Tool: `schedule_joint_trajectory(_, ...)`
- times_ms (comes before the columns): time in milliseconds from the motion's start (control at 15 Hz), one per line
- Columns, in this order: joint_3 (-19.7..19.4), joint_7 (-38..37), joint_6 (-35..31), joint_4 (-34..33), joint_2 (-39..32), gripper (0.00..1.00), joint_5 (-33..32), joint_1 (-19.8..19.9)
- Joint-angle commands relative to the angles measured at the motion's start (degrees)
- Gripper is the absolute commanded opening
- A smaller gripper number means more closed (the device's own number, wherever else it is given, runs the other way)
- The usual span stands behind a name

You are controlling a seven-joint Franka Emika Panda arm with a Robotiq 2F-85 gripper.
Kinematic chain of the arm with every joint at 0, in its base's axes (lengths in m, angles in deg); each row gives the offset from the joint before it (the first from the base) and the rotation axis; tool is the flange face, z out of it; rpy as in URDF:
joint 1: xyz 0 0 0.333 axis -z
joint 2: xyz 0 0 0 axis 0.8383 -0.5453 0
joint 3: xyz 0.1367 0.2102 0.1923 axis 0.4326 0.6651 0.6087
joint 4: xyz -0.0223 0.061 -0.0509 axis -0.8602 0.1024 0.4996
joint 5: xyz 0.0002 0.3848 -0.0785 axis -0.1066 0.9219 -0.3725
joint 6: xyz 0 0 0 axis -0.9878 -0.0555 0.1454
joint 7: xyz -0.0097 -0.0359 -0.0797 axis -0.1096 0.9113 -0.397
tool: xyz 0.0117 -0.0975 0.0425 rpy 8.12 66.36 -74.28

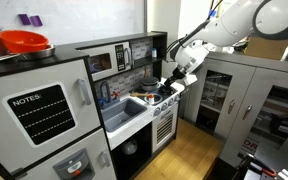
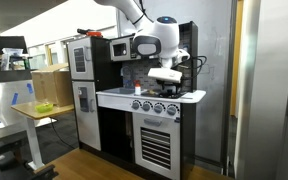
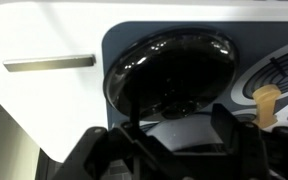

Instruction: Put the lid on the gray pot

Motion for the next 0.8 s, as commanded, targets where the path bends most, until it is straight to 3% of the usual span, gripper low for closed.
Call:
schedule_joint_trajectory(0, 2.8, -2.4, -0.3, 0.0, 0.2, 0.43, -1.9, 2.6)
schedule_joint_trajectory(400, 3.7, -5.9, -1.1, 0.2, 0.3, 0.08, -3.6, 3.2)
schedule_joint_trajectory(733, 4.7, -6.3, -2.6, 0.5, 0.8, 0.08, -3.9, 3.8)
